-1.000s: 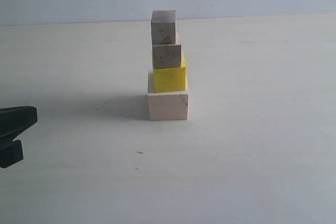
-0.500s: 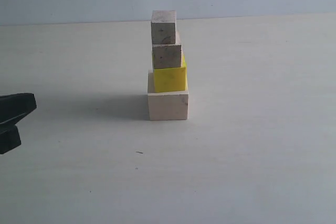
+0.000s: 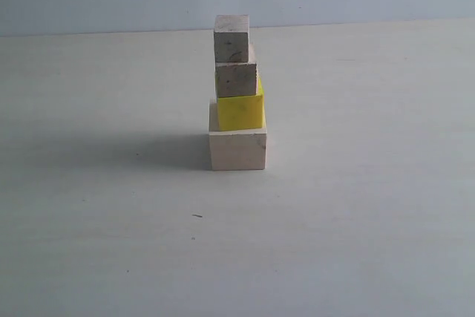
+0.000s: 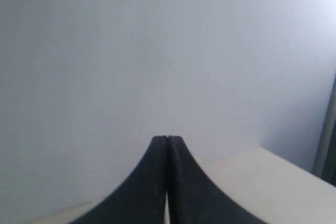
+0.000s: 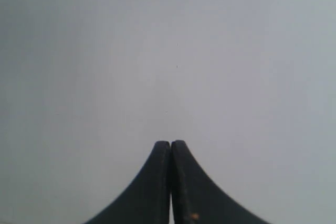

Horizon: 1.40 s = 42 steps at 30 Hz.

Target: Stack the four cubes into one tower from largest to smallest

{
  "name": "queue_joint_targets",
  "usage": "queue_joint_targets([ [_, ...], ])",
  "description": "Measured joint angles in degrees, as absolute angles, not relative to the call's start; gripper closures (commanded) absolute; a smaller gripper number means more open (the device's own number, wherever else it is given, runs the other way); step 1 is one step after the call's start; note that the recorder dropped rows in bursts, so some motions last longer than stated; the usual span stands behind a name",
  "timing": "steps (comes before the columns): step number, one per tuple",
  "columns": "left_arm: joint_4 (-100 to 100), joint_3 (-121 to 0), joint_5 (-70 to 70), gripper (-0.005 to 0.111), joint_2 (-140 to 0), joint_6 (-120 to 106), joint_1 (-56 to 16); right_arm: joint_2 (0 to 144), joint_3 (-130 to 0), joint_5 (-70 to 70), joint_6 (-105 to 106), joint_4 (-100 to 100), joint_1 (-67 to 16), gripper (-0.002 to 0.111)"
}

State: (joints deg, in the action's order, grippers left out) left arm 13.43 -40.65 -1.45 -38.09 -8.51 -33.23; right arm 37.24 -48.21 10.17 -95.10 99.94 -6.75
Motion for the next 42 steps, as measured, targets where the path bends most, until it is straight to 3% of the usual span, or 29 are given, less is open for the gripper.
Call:
queue_joint_targets([
  [10,3.26,-48.75,-8.01,0.107,-37.68,-9.20,-32.66,29.34,-44.79,10.84,-95.73,99.94,-6.75,0.108],
  [24,-4.12,-49.04,-16.63,0.107,-33.88,-9.18,-12.33,27.86,-44.72,11.18,-99.08,99.94,-6.75,0.108],
  [42,-10.04,-49.04,-15.88,0.107,-26.65,-10.48,-11.24,27.86,-44.72,11.29,-99.57,99.94,-6.75,0.108],
])
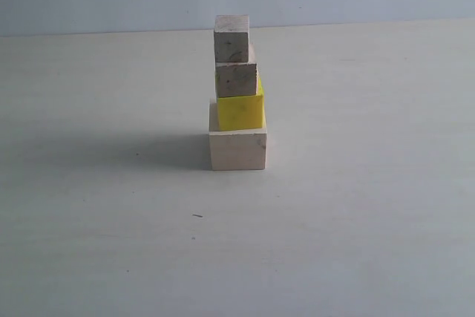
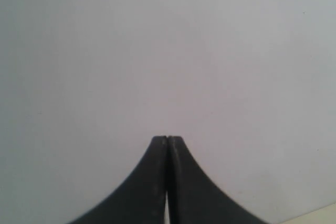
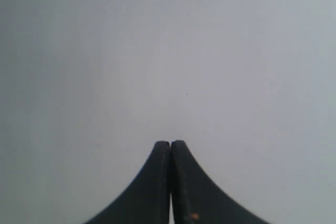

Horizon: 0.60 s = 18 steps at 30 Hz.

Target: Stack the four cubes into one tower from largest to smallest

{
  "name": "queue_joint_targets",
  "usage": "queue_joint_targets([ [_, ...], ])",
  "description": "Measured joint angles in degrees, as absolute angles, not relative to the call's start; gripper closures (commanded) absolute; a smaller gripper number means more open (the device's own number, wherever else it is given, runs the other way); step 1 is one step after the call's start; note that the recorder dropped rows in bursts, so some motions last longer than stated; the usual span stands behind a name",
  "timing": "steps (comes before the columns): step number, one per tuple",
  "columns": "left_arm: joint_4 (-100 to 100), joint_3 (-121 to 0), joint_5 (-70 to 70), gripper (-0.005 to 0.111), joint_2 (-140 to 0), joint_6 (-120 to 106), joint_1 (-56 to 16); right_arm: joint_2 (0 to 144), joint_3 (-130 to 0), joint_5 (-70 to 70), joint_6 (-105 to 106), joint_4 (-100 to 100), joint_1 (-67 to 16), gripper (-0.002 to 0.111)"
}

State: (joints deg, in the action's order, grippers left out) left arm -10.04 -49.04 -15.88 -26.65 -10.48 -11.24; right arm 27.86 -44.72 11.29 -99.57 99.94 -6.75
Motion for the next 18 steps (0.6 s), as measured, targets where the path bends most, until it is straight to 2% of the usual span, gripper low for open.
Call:
queue_joint_targets([
  [8,-9.54,-49.04,-17.47,0.107,-25.29,-9.30,-9.95,27.86,-44.72,11.29,-99.57,99.94,-6.75,0.108],
  [15,-5.86,-48.39,-36.33,0.107,-16.94,7.21,-0.61,27.86,-44.72,11.63,-99.57,99.94,-6.75,0.108],
  [18,-5.18,-45.11,-40.21,0.107,-13.46,10.06,3.78,27.86,-44.72,11.79,-99.57,99.94,-6.75,0.108],
])
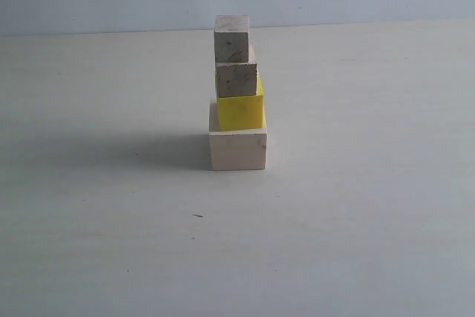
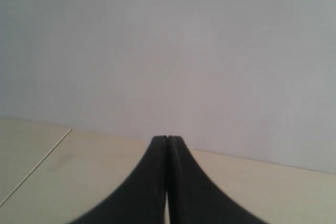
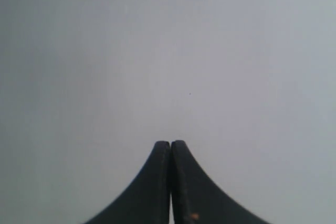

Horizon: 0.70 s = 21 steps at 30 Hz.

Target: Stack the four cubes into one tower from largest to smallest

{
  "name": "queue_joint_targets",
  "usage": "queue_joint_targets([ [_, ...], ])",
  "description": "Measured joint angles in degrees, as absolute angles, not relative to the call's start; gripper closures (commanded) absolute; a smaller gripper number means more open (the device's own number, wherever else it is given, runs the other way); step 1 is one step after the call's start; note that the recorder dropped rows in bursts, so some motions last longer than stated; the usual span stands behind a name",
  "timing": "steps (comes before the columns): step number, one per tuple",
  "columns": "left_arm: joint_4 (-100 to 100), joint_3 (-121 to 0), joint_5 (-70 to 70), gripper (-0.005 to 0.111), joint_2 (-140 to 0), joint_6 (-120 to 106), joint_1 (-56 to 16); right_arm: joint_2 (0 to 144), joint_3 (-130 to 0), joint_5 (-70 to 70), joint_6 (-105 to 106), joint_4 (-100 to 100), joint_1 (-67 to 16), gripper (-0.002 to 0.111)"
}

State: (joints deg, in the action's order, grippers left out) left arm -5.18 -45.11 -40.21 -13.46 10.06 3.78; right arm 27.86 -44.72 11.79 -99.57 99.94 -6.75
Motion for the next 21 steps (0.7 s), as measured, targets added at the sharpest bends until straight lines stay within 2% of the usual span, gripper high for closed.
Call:
queue_joint_targets([
  [4,-4.53,-37.54,-40.26,0.107,-8.40,11.89,7.27,27.86,-44.72,11.93,-99.57,99.94,-6.75,0.108],
  [7,-4.24,-30.64,-35.06,0.107,-5.21,13.61,7.92,27.86,-44.72,11.93,-99.57,99.94,-6.75,0.108],
  [13,-3.65,-17.43,-21.11,0.107,-0.66,15.12,7.64,27.86,-44.72,11.93,-99.57,99.94,-6.75,0.108],
  [21,-2.57,-8.37,-18.96,0.107,-0.28,15.25,3.83,27.86,-44.72,12.02,-99.57,99.94,-6.75,0.108],
])
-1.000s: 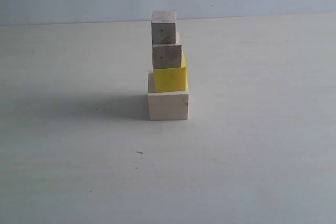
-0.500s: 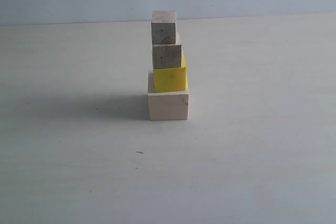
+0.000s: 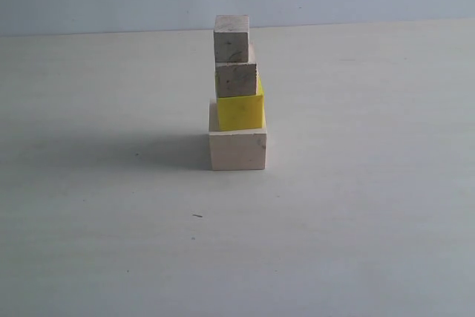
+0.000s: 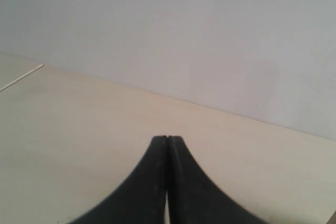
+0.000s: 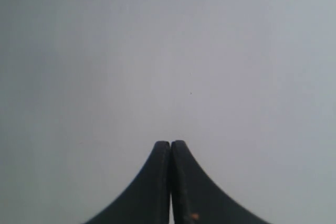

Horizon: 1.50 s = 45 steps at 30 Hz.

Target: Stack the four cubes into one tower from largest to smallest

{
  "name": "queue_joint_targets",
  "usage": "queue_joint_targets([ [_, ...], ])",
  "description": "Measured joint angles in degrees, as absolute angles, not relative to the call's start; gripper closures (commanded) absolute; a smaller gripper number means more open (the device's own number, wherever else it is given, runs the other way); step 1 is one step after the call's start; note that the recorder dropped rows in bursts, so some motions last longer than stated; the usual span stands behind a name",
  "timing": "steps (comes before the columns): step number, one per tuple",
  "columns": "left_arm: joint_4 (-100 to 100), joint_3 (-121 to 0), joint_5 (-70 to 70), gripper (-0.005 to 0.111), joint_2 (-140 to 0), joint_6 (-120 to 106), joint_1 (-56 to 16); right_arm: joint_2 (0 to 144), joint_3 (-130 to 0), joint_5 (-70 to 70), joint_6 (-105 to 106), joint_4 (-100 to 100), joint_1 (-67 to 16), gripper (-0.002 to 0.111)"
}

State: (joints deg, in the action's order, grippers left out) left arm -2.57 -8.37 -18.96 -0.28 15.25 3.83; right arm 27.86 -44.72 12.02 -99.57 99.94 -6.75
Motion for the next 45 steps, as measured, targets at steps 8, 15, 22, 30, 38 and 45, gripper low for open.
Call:
queue_joint_targets([
  [8,-2.10,-5.73,-18.82,0.107,-0.28,15.25,3.79,27.86,-44.72,12.16,-99.57,99.94,-6.75,0.108],
  [15,0.58,-5.60,-18.82,0.107,-0.28,15.25,3.79,27.86,-44.72,12.16,-99.57,99.94,-6.75,0.108],
  [22,1.27,-2.39,-18.36,0.107,-0.28,12.29,3.79,27.86,-44.72,12.16,-99.57,99.94,-6.75,0.108],
  [30,1.71,-0.19,-19.42,0.107,-0.28,6.43,3.79,27.86,-44.72,12.16,-99.57,99.94,-6.75,0.108],
  [38,5.41,-0.19,-20.55,0.107,-0.28,-2.60,3.70,27.86,-44.72,12.16,-99.57,99.94,-6.75,0.108],
  [45,6.05,-0.19,-20.55,0.107,-0.28,-2.97,3.70,27.86,-44.72,12.16,-99.57,99.94,-6.75,0.108],
])
